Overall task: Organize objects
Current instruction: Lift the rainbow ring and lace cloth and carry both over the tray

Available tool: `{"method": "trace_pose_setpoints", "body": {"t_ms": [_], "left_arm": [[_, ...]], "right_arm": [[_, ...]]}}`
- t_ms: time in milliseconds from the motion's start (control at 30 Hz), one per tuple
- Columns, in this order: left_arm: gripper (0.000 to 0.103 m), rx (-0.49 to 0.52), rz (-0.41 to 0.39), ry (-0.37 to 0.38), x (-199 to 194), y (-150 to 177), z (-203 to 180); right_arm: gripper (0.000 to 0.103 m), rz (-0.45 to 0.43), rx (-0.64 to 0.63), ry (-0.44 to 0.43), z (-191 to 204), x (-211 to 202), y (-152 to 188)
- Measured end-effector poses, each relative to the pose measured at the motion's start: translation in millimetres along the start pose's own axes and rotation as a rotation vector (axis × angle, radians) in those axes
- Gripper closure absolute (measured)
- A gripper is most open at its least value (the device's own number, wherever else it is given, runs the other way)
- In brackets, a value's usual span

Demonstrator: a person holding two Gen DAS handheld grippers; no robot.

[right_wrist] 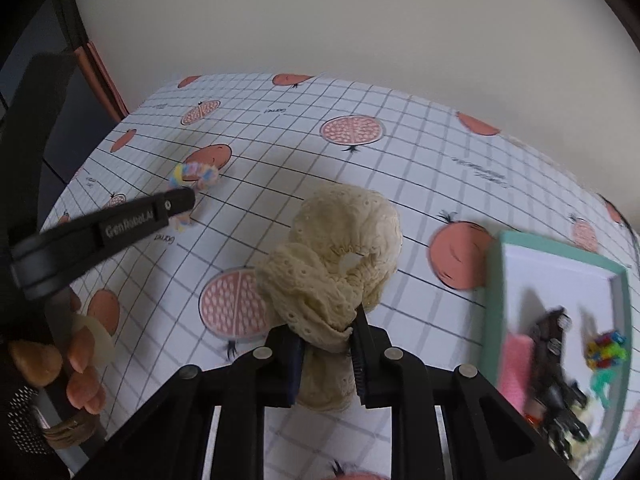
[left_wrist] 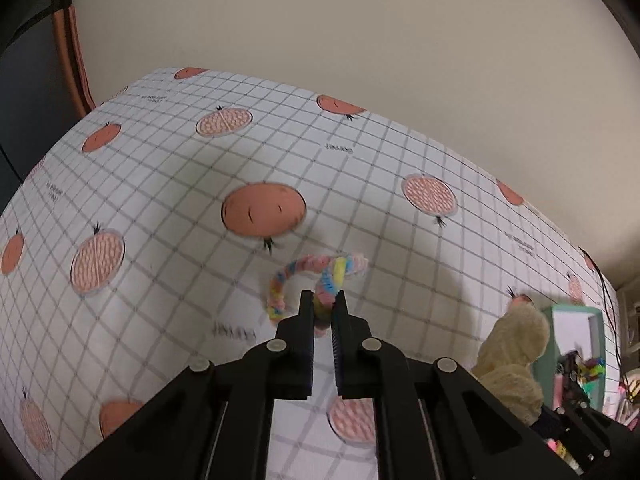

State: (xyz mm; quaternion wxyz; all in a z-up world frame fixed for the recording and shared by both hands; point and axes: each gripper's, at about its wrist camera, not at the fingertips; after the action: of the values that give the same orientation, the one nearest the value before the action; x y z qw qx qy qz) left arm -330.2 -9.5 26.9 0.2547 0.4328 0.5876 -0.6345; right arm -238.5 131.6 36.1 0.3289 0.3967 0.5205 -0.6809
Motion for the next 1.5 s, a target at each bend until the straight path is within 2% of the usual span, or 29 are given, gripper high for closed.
{"method": "trace_pose_setpoints", "body": {"t_ms": [367,767,1067,1267,1500], "left_arm": [[0.095,0.016,-0.012,0.043,-53,48,-44],[0.095,0.055,-0.039,0.071,-104,93,-88],[0.095,0.085,-0.067,0.103,-129,112,-119],[0.095,0.129,-0.062,0.1,-130,120,-138],[0.095,0.153,-0.065,0.136,-130,125,-161]], "right_arm": [[0.082,-0.044,0.005,0.043,-21,-65,40],[0.081,-0.062,0.013,0.084,-47,-117,82],[0.081,-0.07,0.058,0.101,-77,-138,102],[0.081,-0.056,0.086,0.125,-99,-136,107],[0.081,-0.052,0.141,0.149,-133,-135,108]]}}
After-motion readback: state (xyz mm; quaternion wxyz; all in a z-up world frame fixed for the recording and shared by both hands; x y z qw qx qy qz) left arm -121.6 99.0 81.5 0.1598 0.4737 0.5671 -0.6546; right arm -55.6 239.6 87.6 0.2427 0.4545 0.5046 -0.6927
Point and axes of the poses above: each gripper's, at about its wrist camera, not at the fingertips, and x roughly the way its jaws point, z to its left, y to its underside, and after that the axes turned 11 degrees about x, right-handed
